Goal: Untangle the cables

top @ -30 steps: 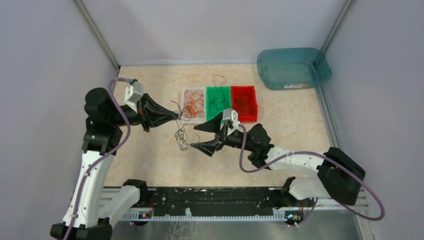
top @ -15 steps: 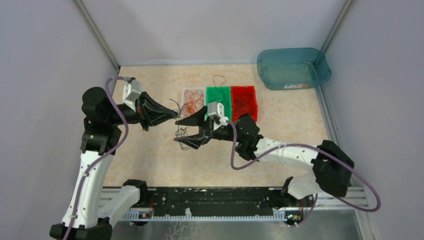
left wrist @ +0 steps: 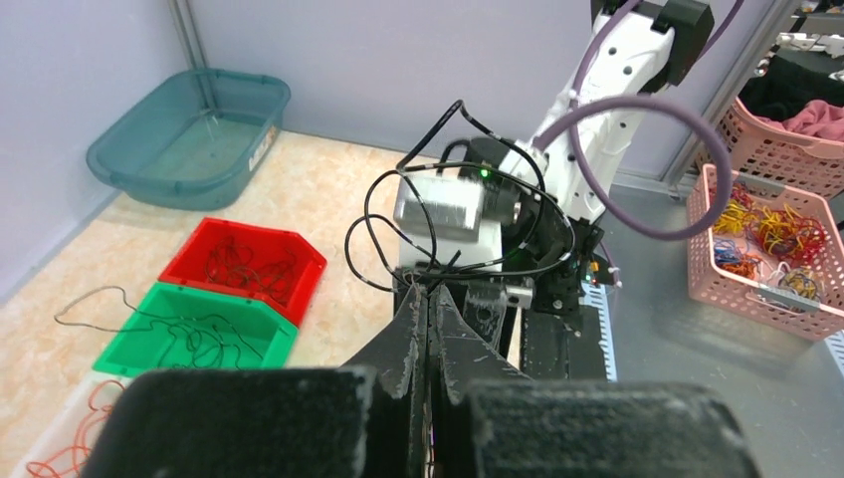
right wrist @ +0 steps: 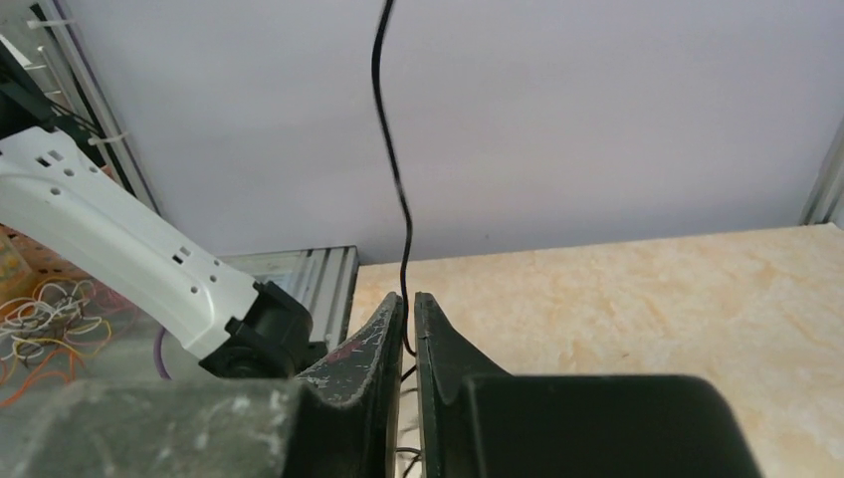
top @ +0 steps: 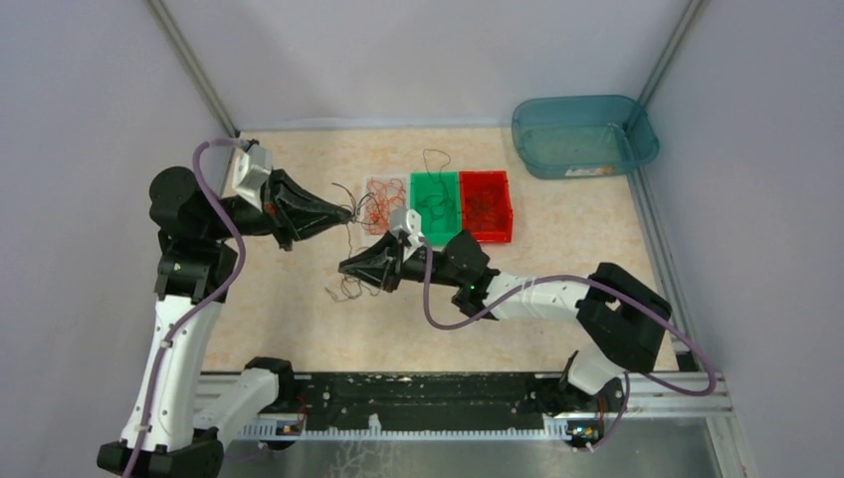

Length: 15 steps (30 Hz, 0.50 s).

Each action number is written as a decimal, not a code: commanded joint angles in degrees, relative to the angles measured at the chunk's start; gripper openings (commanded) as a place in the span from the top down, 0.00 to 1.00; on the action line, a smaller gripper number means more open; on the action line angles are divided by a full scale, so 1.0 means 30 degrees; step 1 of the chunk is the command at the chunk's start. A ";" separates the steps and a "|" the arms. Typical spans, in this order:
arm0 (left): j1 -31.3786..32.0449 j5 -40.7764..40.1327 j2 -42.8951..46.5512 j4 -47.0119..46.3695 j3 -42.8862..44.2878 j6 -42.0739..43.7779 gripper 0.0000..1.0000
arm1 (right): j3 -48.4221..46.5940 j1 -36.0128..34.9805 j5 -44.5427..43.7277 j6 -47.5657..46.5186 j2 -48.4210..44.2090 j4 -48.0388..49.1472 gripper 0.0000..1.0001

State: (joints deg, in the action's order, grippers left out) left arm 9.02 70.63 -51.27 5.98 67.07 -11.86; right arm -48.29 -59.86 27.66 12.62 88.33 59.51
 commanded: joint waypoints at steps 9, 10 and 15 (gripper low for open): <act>0.0101 -0.1633 -0.1249 -0.3041 0.4673 -0.1256 1.00 | 0.3113 -0.0087 -0.0761 0.1412 0.1961 0.3410 0.93; 0.0104 -0.1960 -0.1350 -0.3178 0.5116 -0.1126 1.00 | 0.3397 -0.0095 -0.0842 0.1541 0.1980 0.3673 0.93; 0.0108 -0.4002 -0.1812 -0.3723 0.7194 -0.0030 1.00 | 0.4552 -0.0090 -0.1341 0.1496 0.2751 0.4105 0.94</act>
State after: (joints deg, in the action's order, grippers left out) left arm 9.02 65.47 -56.51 0.30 83.31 -14.06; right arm -37.17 -59.88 24.53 16.38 95.18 69.41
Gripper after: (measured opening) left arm 0.005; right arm 0.067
